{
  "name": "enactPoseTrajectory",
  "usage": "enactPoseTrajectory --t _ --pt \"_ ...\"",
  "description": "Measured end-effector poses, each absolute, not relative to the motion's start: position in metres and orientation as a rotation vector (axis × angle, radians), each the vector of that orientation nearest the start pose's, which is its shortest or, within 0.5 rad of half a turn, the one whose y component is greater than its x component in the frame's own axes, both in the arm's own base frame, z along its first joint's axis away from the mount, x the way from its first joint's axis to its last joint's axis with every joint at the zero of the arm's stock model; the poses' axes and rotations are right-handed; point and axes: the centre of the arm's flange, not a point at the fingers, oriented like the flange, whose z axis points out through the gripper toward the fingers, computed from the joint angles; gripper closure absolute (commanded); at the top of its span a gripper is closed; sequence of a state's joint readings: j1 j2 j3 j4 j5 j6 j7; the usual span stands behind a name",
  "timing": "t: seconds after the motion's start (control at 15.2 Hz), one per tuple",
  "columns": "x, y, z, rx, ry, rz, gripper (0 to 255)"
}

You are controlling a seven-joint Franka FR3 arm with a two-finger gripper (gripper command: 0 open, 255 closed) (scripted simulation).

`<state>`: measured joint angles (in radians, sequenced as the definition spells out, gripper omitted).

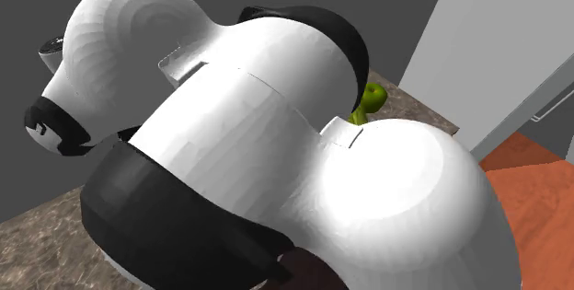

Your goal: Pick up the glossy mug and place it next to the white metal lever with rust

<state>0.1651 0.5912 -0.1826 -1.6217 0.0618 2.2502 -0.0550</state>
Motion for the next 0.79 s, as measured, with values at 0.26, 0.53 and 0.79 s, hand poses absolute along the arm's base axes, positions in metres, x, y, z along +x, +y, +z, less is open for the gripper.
enactPoseTrajectory --t 0.26,0.53,0.79 --pt "0.729 0.047 0.282 -3.194 -0.051 -0.073 255" --pt "0.764 0.084 0.275 -3.194 -0.051 -0.072 255" --pt "0.793 0.114 0.267 -3.194 -0.051 -0.072 255"
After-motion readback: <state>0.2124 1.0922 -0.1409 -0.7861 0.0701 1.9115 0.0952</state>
